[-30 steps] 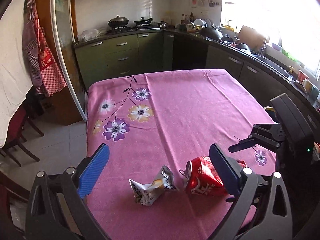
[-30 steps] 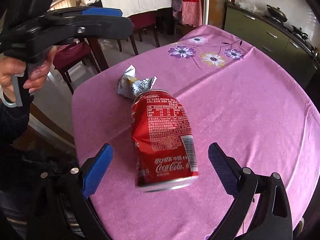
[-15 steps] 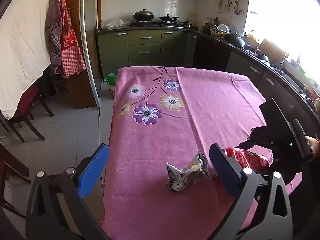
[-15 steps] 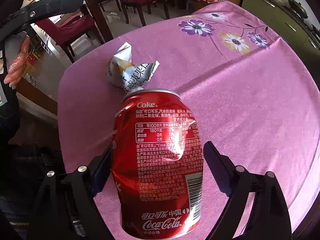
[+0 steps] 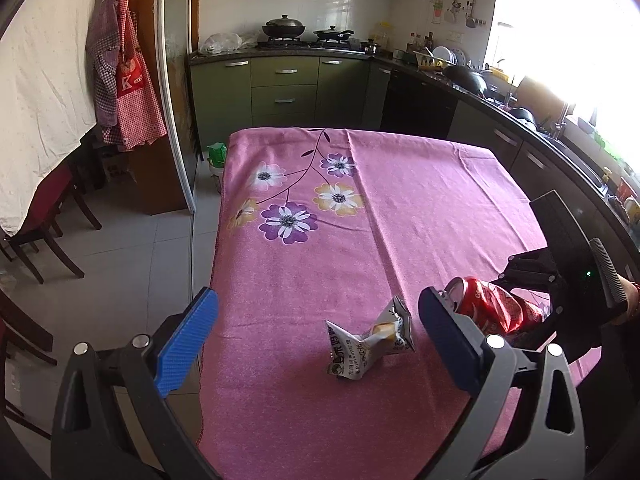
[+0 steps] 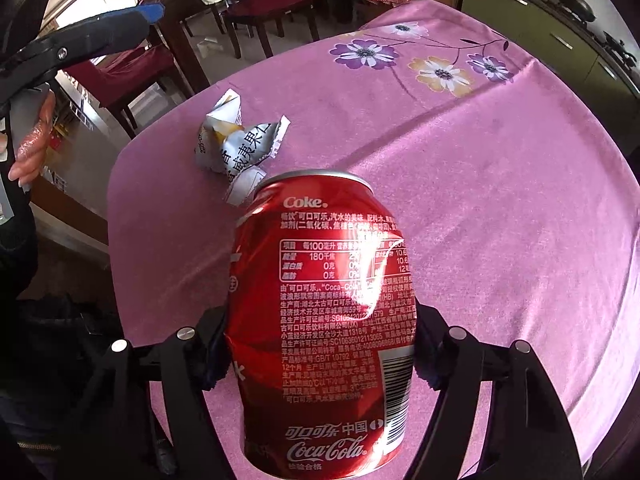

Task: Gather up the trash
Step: 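Carry the Coca-Cola can over the bin and open the right gripper, then grasp the crumpled silver snack wrapper with the left gripper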

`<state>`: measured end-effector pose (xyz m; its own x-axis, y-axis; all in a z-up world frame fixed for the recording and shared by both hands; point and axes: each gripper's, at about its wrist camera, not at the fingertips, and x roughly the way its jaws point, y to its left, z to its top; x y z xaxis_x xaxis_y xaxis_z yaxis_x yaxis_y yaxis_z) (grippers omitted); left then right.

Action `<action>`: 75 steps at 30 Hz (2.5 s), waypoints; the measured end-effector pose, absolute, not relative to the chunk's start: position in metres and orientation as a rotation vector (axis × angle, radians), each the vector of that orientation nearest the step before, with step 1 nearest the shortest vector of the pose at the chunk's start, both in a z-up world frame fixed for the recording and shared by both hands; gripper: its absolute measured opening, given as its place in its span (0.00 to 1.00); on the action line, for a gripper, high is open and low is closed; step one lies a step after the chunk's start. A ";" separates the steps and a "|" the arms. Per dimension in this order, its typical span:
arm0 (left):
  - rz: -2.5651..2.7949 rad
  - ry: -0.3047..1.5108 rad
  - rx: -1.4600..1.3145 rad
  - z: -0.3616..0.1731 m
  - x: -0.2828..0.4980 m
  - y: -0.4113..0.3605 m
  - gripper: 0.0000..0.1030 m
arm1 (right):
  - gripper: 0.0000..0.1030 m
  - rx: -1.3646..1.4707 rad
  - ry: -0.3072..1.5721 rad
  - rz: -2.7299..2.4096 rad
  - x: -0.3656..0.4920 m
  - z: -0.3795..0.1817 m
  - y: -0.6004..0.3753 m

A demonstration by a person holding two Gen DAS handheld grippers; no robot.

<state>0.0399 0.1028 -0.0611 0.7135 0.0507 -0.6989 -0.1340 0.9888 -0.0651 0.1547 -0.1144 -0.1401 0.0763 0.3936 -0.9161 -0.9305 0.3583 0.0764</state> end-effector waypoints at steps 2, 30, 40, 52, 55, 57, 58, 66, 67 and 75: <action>0.099 0.769 -0.108 -0.061 0.040 0.102 0.93 | 0.69 -0.591 1.057 1.098 0.158 -0.134 -0.125; -0.018 0.791 -0.010 -0.052 0.065 0.039 0.93 | 0.69 0.083 1.246 0.066 0.307 -0.150 -0.556; -0.028 0.800 0.009 -0.052 0.065 0.034 0.93 | 0.75 0.155 1.191 0.005 0.297 -0.150 -0.596; 0.010 0.868 -0.027 -0.065 0.069 0.042 0.93 | 0.81 0.171 0.968 0.297 0.187 -0.109 -0.500; 0.034 0.875 -0.031 -0.067 0.070 0.045 0.93 | 0.82 0.160 0.966 0.372 0.178 -0.110 -0.475; 0.057 0.889 -0.035 -0.070 0.072 0.049 0.93 | 0.82 0.153 0.967 0.422 0.177 -0.113 -0.458; 0.071 0.899 -0.039 -0.072 0.074 0.051 0.93 | 0.82 0.150 0.968 0.444 0.179 -0.112 -0.450; 0.156 1.041 -0.181 -0.105 0.084 0.072 0.93 | 0.82 0.115 0.983 0.581 0.193 -0.132 -0.390; 0.169 1.050 -0.189 -0.109 0.085 0.072 0.93 | 0.82 0.112 0.981 0.595 0.193 -0.134 -0.386; 0.210 1.078 -0.200 -0.128 0.100 0.060 0.93 | 0.82 0.114 0.973 0.671 0.193 -0.142 -0.366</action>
